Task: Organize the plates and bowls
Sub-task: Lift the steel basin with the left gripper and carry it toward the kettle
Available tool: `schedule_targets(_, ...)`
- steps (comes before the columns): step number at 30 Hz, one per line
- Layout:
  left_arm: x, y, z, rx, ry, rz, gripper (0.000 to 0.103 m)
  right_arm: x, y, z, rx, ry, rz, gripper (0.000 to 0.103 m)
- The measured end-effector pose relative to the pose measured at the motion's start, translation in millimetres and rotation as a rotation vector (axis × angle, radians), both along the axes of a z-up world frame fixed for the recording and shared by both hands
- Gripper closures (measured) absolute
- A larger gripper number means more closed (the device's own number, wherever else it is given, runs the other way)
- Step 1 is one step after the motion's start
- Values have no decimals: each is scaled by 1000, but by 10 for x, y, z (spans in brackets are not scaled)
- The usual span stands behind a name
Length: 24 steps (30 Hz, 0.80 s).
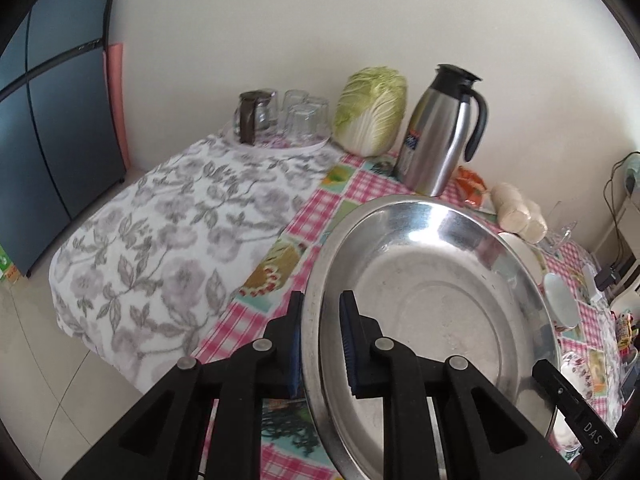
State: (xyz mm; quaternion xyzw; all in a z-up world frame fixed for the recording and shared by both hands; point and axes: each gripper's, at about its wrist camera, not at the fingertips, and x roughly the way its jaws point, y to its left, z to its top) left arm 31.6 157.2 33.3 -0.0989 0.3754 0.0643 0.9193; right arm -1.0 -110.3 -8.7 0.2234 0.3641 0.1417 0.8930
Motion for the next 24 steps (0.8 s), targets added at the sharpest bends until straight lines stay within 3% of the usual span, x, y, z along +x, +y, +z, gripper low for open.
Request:
schedule_targets(13, 252, -909, 272, 19, -16, -121, 85, -159, -827, 204, 47, -106, -207, 87)
schedule_targets(24, 468, -1474, 287, -25, 3, -159, 85, -262, -1250, 174, 36, -113, -366, 87)
